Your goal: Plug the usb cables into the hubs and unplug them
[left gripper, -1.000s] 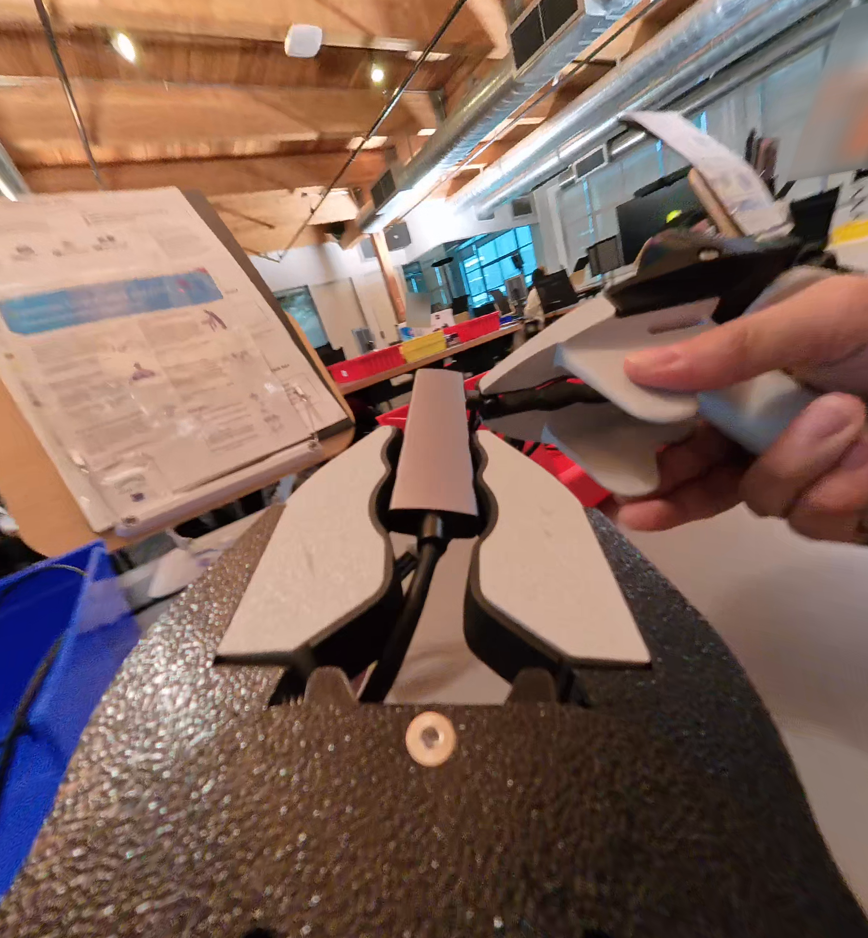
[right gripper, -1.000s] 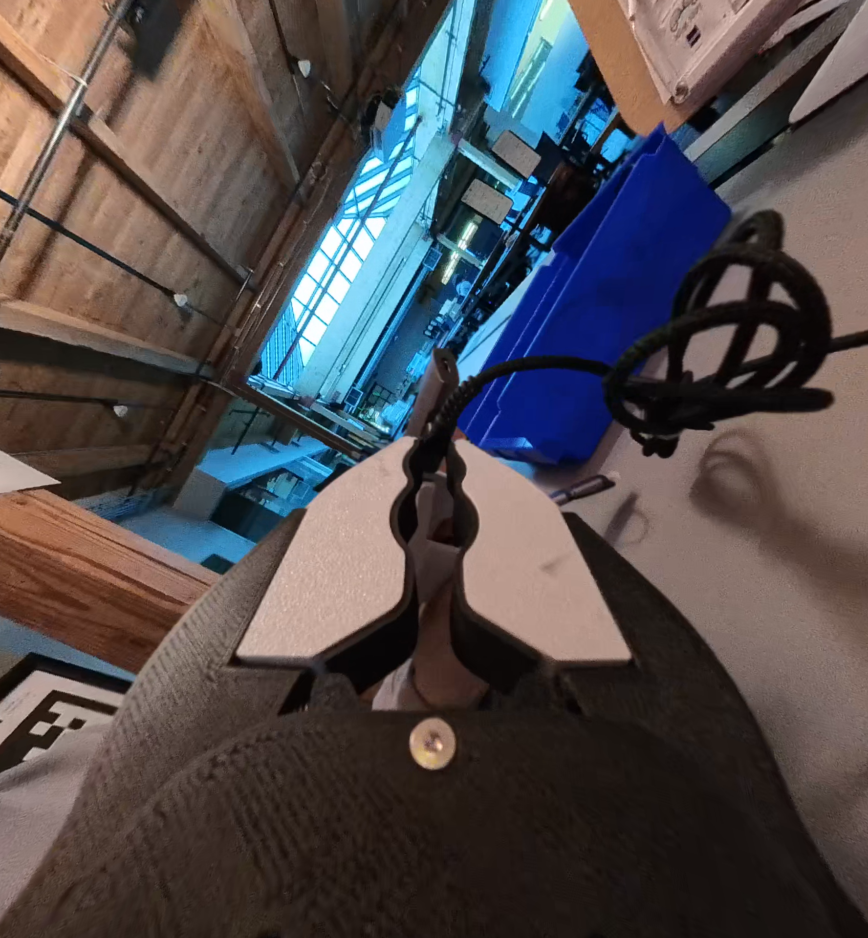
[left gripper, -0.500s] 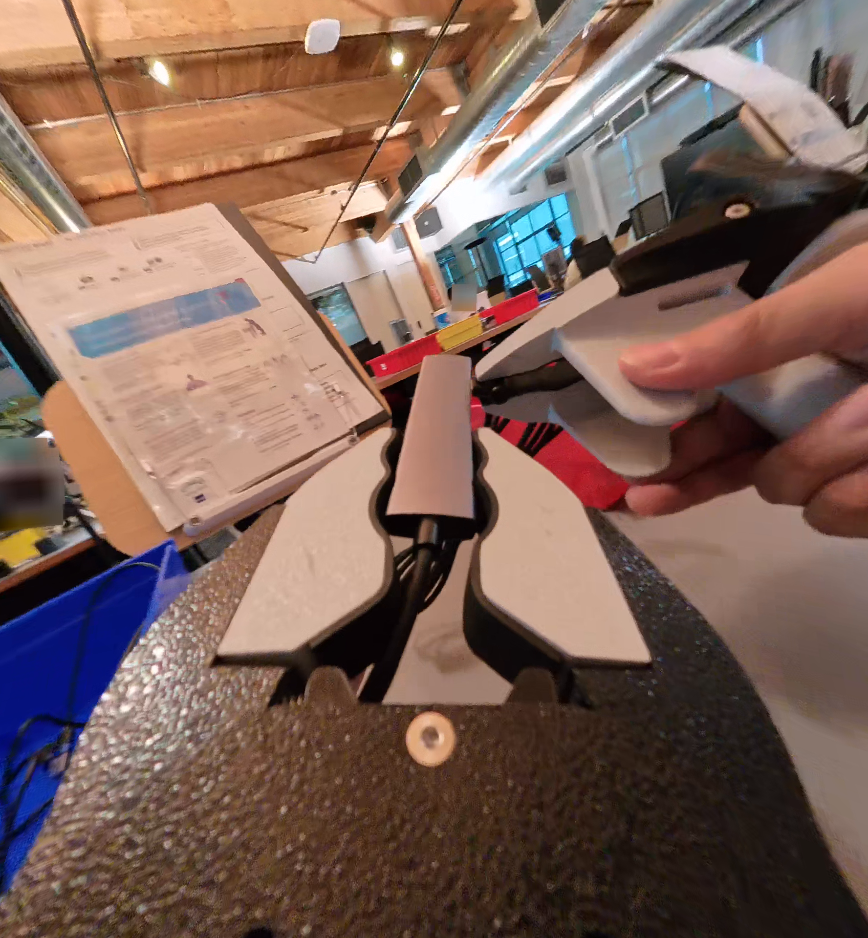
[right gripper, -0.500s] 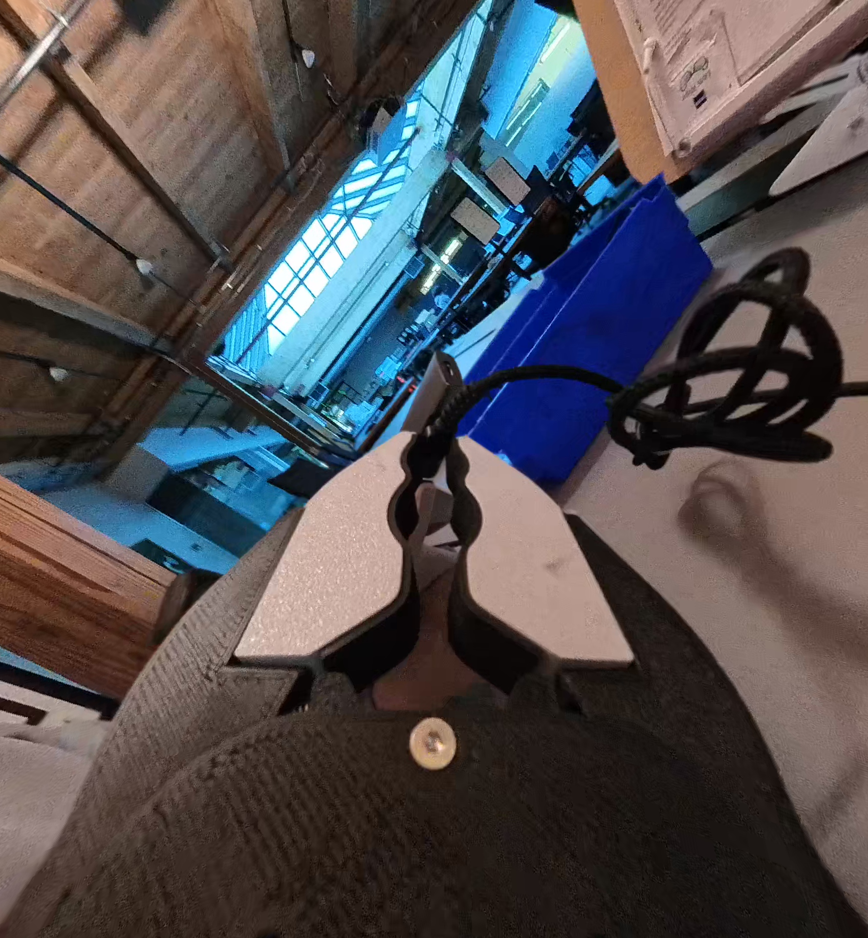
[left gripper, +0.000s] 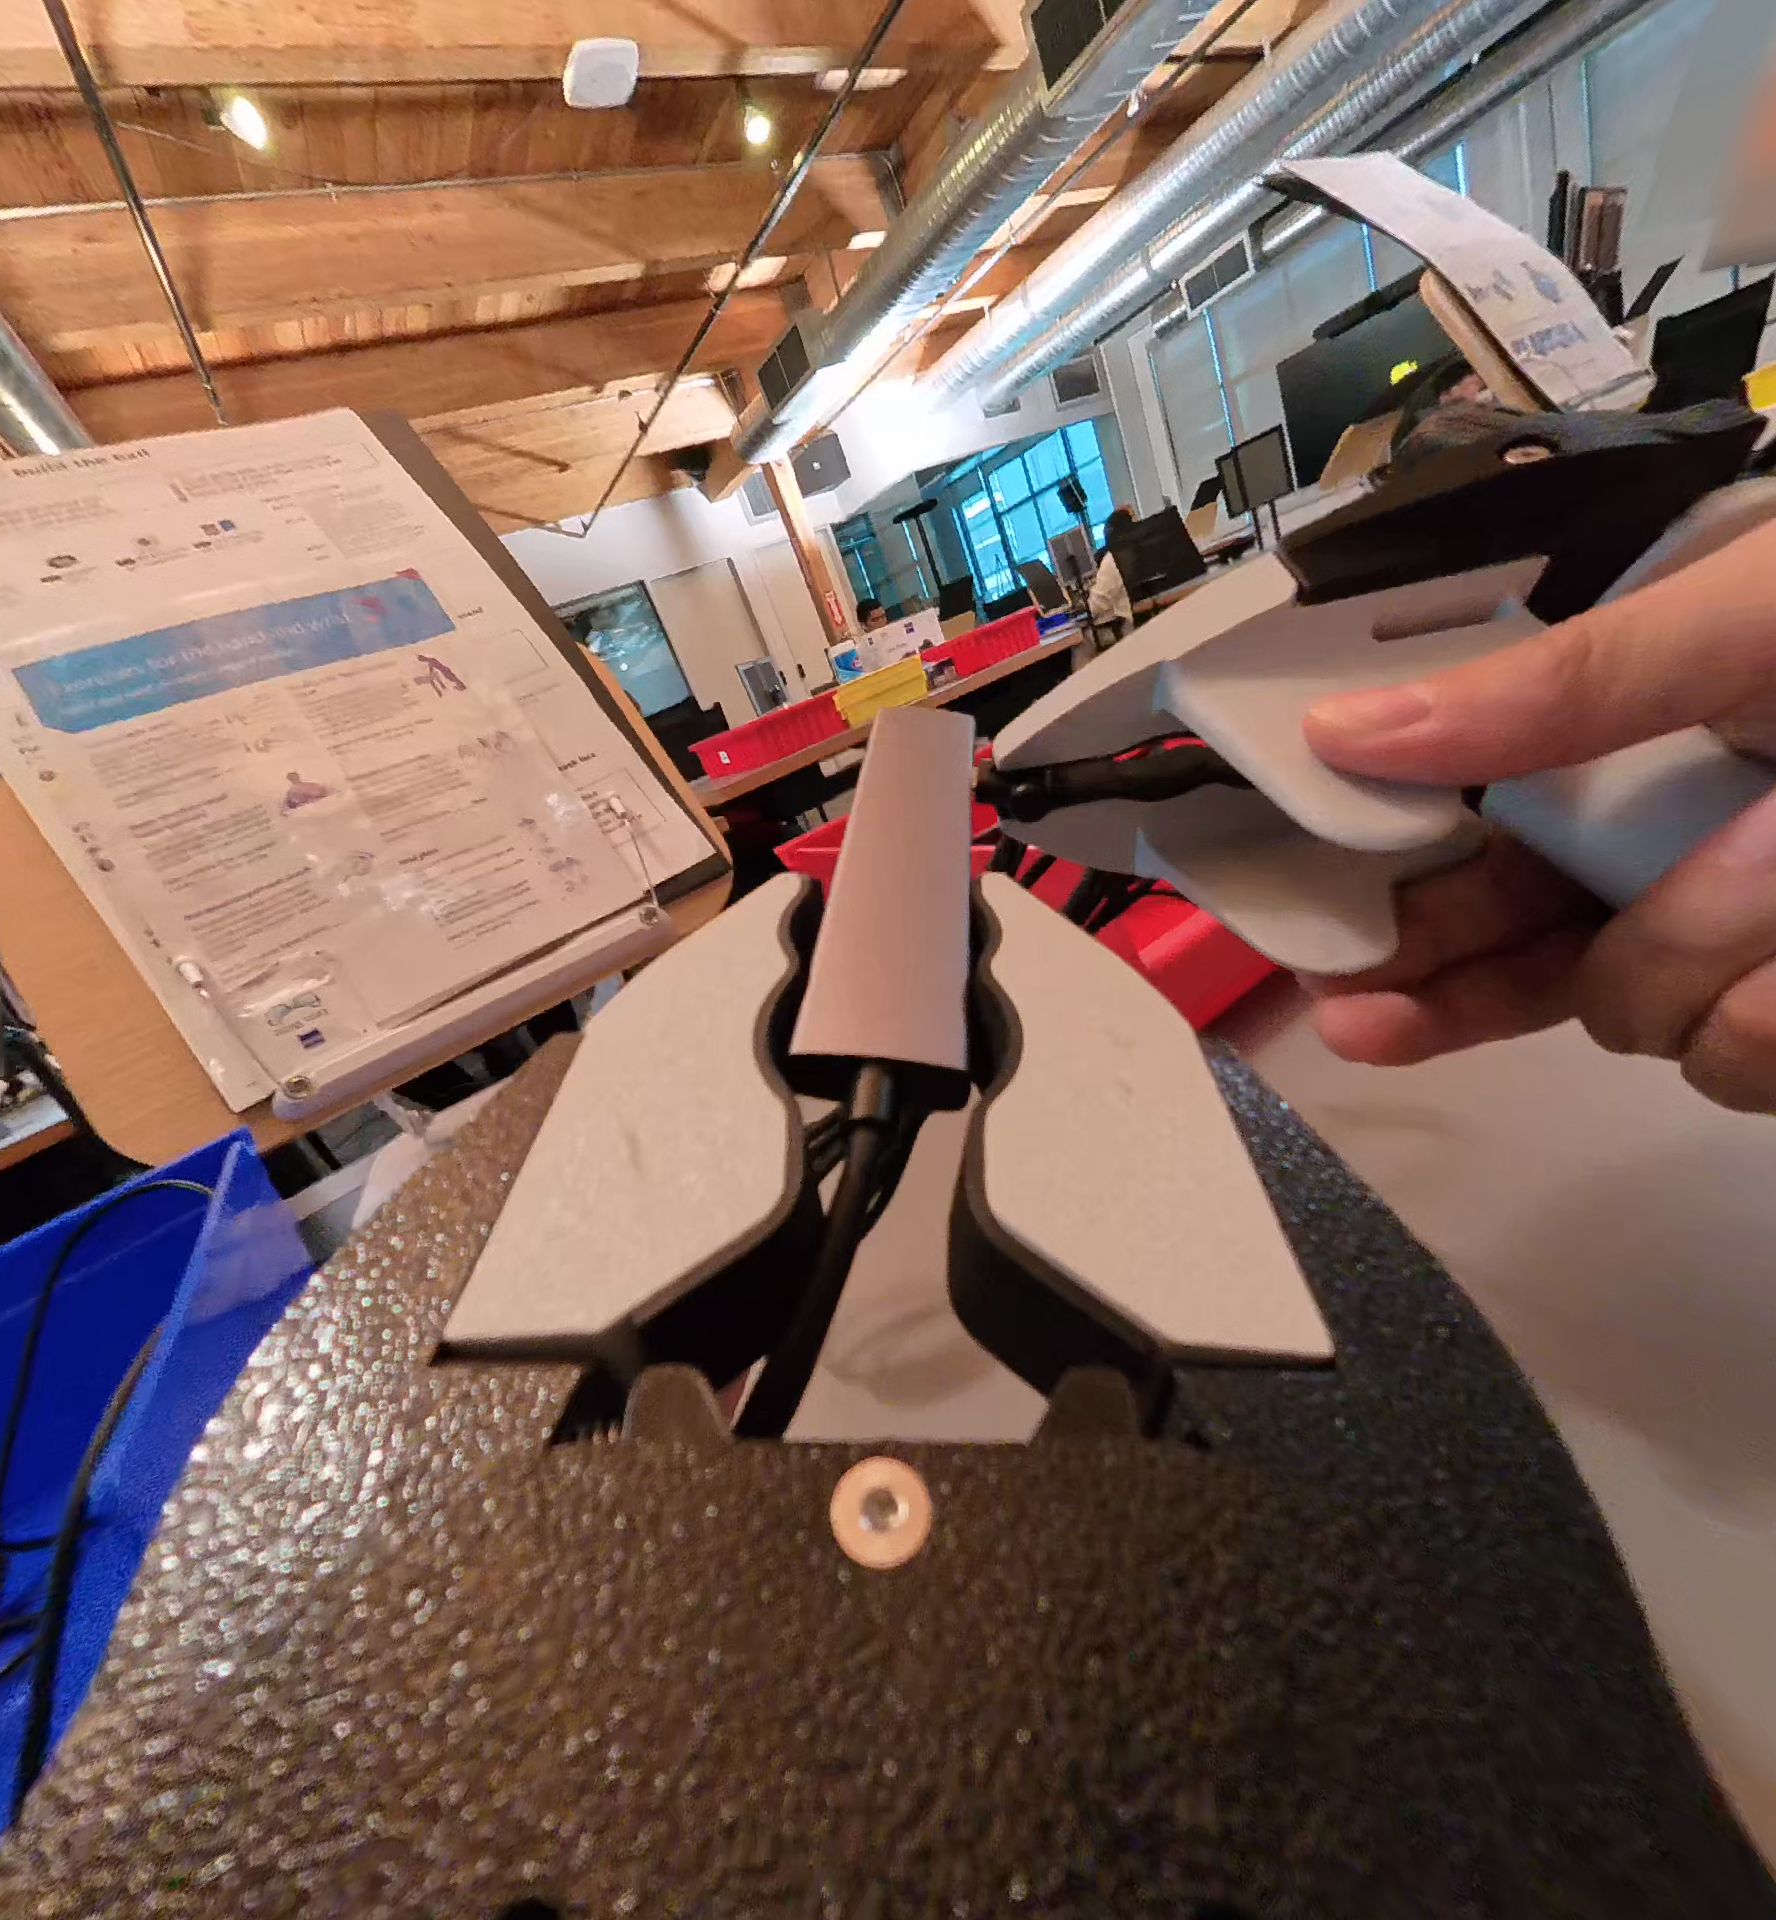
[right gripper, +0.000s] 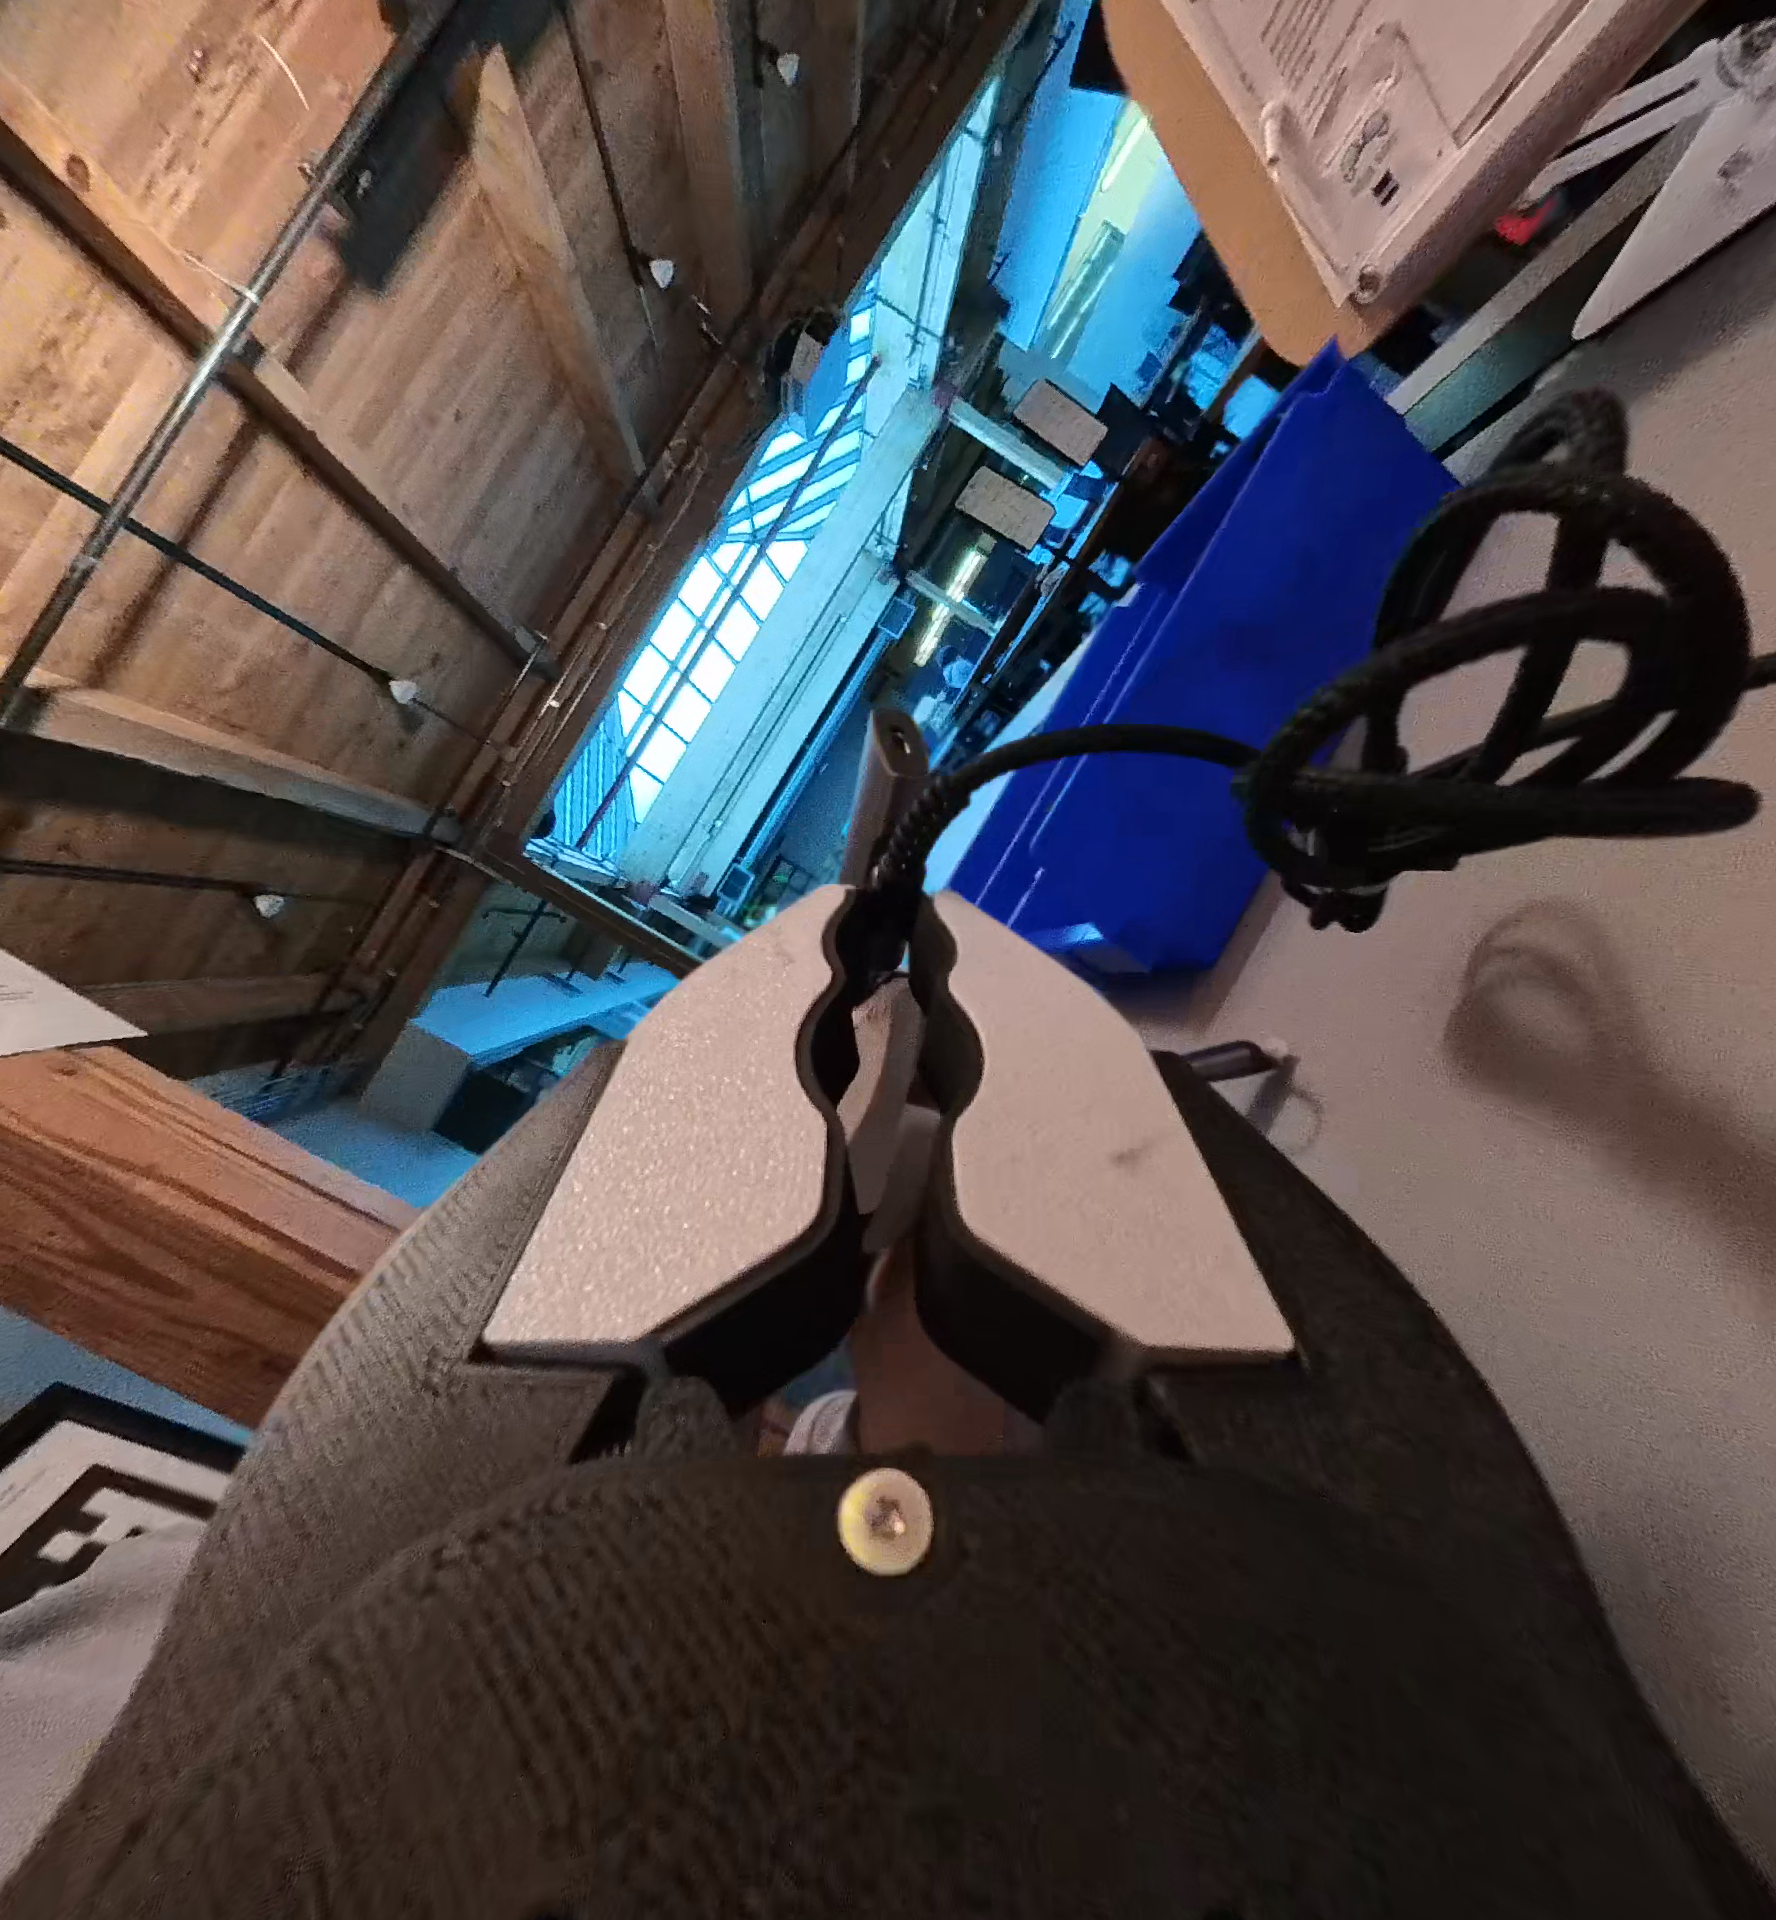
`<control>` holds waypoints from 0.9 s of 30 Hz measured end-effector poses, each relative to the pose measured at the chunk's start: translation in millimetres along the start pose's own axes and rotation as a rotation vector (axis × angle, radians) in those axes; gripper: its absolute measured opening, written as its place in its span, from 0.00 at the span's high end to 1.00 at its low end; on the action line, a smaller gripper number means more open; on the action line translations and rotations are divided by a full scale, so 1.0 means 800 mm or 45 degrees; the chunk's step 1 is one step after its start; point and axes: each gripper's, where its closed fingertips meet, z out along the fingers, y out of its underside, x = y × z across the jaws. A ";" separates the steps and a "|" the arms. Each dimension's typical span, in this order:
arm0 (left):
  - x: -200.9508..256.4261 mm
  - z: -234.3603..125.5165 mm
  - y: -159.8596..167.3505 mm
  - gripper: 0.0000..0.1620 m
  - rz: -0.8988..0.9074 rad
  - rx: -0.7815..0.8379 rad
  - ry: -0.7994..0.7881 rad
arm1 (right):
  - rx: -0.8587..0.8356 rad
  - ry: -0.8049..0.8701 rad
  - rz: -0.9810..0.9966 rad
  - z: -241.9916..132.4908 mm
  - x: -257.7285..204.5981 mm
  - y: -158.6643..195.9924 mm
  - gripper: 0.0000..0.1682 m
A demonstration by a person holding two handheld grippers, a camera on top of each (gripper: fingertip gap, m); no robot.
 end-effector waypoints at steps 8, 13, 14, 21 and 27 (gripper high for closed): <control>0.006 0.001 0.001 0.84 -0.039 -0.008 0.014 | -0.119 0.176 -0.302 -0.011 0.000 -0.001 0.93; 0.014 0.001 -0.002 0.84 -0.075 0.024 0.088 | -0.274 0.249 -0.445 -0.025 -0.004 -0.001 0.92; 0.015 0.000 -0.005 0.84 -0.033 0.036 0.093 | -0.330 0.248 -0.462 -0.028 -0.006 0.000 0.94; -0.036 -0.006 0.011 0.84 -0.197 -0.010 -0.084 | -0.423 0.304 -0.635 -0.057 -0.018 -0.031 0.99; -0.025 -0.007 -0.004 0.84 -0.104 0.072 -0.056 | -0.387 0.155 -0.264 -0.030 -0.016 0.015 0.98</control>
